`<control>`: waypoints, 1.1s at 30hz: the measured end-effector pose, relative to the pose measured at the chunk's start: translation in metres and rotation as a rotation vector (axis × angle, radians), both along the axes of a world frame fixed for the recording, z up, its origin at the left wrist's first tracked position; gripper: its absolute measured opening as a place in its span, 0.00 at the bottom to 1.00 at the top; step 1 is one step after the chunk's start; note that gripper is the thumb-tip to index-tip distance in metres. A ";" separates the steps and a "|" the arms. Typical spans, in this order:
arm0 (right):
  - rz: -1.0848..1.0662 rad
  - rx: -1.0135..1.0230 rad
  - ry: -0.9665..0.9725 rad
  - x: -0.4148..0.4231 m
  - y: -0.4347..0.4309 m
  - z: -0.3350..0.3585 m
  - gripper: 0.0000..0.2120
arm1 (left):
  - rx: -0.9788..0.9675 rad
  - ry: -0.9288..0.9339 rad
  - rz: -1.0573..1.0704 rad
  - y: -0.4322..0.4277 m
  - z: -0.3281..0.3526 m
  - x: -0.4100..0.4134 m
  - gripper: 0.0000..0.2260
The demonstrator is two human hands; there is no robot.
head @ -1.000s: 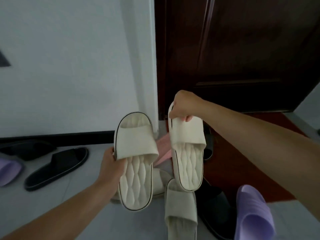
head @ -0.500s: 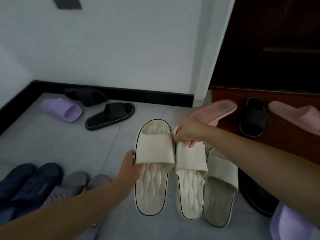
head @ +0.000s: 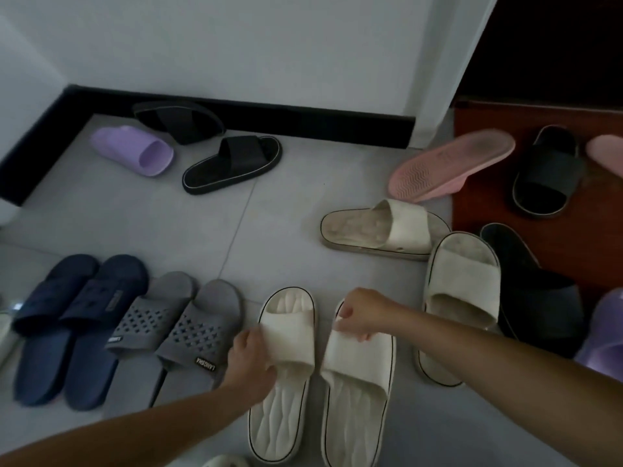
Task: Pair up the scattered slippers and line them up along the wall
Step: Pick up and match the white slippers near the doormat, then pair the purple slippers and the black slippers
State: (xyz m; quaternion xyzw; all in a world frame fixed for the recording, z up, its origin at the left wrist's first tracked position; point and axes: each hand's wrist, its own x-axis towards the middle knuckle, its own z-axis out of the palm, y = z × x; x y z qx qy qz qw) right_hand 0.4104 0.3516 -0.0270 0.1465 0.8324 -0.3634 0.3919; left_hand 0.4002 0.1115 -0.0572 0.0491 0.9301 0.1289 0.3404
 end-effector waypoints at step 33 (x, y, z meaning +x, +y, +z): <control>-0.252 0.398 0.243 0.046 0.195 0.021 0.28 | 0.471 -0.056 -0.245 0.275 0.021 -0.092 0.22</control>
